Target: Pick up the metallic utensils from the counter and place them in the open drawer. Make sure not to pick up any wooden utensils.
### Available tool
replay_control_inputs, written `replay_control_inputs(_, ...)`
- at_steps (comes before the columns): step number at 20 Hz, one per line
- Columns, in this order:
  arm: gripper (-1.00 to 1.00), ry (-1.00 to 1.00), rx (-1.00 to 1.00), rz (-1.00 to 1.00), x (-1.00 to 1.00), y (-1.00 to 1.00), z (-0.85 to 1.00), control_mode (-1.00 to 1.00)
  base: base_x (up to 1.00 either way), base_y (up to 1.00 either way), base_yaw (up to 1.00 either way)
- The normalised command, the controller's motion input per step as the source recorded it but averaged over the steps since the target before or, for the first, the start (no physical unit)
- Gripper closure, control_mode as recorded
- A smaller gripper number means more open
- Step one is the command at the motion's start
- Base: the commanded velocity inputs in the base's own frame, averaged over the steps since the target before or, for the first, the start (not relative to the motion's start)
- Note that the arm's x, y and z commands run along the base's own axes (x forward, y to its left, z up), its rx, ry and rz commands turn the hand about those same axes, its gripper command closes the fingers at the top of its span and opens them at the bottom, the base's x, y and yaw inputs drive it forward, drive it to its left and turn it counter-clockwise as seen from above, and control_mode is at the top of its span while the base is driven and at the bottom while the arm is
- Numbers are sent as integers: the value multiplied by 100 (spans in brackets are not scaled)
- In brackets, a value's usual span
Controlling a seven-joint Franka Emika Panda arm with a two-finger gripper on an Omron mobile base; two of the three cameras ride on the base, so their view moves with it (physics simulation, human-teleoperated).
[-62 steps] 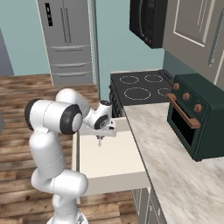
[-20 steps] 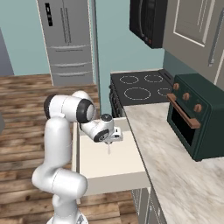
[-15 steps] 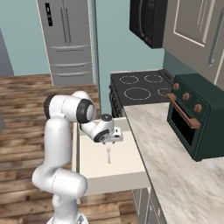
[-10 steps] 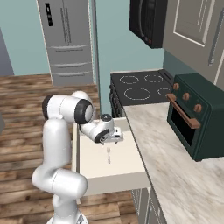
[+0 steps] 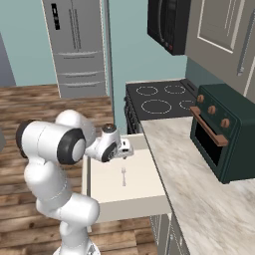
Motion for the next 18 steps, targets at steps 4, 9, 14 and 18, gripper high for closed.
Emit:
replay_control_inputs(4, -100, 0, 0, 7, -71, 45, 100, -100, 0, 0, 0)
replay_control_inputs(9, -100, 2, 0, 3, -54, 24, 100, -100, 0, 0, 0)
replay_control_inputs(14, -100, 19, 0, 0, -26, 2, 100, -100, 0, 0, 0)
replay_control_inputs(18, -100, 23, 2, 1, -31, 0, 100, -100, 0, 0, 0)
